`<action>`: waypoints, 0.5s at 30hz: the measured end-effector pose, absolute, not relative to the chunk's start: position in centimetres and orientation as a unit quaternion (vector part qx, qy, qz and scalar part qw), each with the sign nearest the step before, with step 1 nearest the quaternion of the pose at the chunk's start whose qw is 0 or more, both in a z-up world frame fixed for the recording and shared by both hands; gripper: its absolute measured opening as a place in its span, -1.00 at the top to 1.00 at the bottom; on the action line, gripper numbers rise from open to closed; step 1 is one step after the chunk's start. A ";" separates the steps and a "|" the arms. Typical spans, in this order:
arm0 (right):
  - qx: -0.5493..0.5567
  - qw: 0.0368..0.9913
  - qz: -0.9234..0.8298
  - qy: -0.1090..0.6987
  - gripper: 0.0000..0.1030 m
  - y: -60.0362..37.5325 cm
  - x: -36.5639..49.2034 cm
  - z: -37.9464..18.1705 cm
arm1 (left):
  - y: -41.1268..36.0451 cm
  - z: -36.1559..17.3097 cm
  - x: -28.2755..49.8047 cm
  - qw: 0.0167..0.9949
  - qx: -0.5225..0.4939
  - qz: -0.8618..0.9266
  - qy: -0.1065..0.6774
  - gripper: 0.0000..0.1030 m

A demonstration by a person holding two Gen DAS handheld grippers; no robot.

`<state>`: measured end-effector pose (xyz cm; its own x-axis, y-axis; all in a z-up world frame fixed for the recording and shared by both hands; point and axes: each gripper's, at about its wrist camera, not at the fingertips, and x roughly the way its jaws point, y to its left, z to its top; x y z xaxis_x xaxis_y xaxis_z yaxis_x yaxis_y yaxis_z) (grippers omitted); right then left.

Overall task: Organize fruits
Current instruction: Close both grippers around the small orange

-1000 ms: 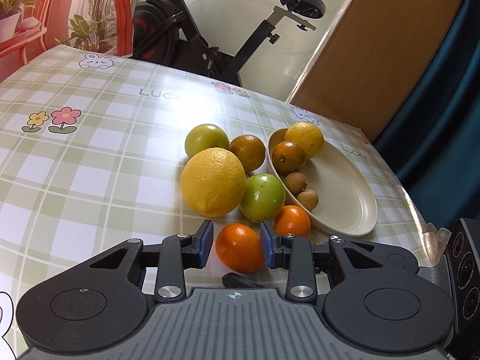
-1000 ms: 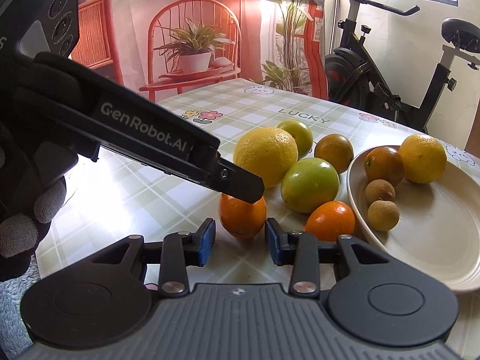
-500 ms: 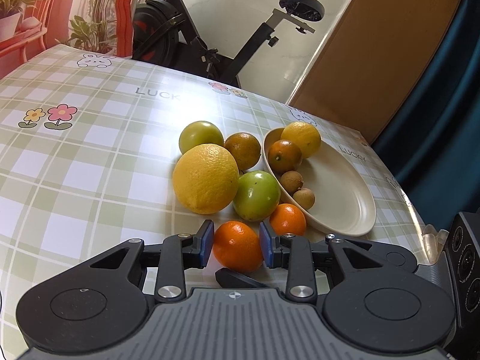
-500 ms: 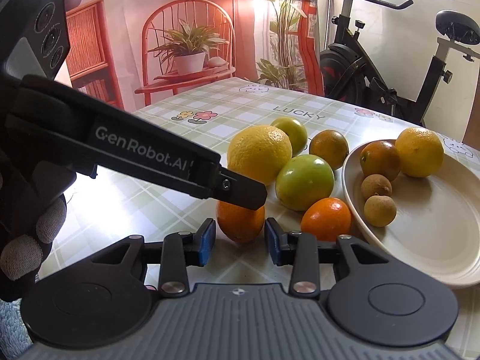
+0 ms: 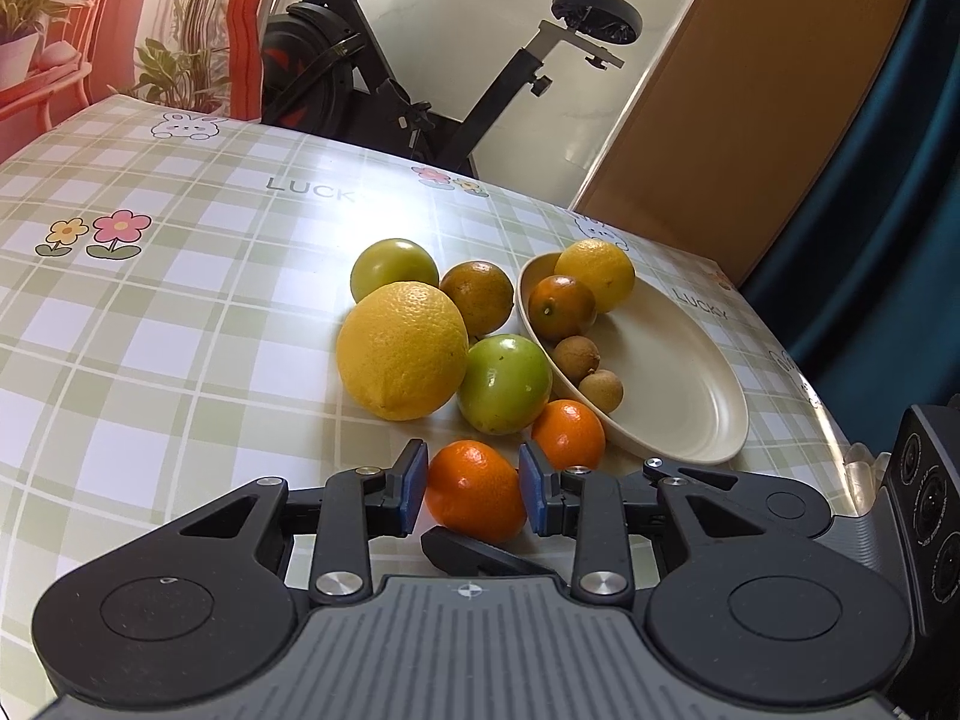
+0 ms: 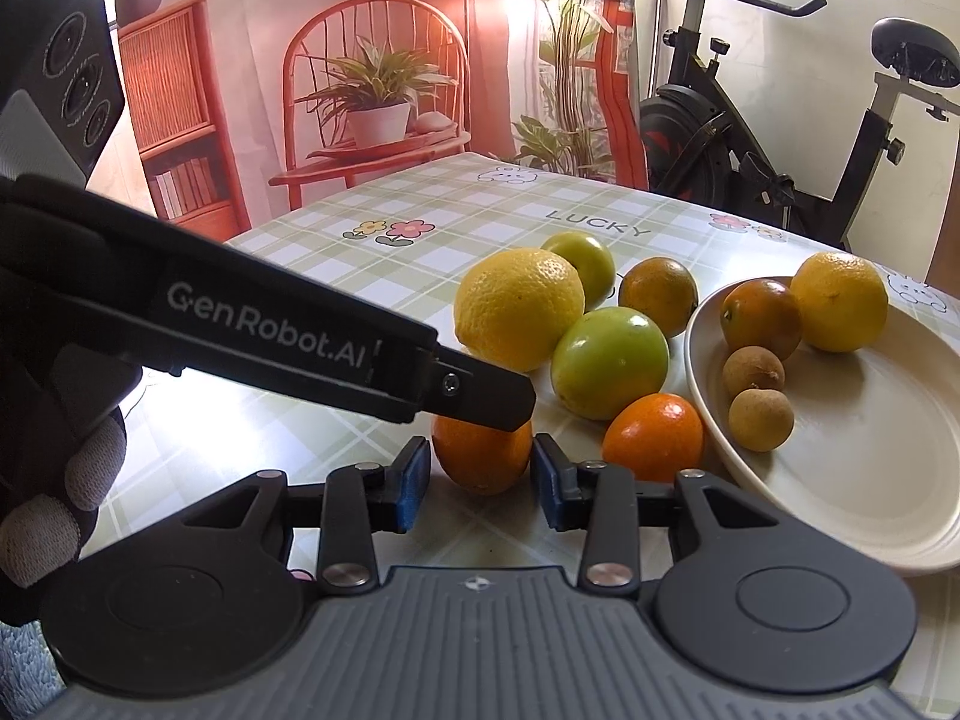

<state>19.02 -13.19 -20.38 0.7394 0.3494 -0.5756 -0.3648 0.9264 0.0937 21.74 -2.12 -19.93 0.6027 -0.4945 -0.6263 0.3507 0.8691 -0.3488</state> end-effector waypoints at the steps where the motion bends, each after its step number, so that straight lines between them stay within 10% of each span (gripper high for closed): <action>1: -0.013 0.933 0.191 0.306 0.22 -13.2 19.0 -20.4 | -2.1 -20.0 21.7 0.890 -0.097 -0.237 0.377 0.31; 15: -0.012 0.932 0.192 0.306 0.22 -13.1 19.0 -20.3 | -2.0 -20.4 21.8 0.885 -0.105 -0.243 0.383 0.21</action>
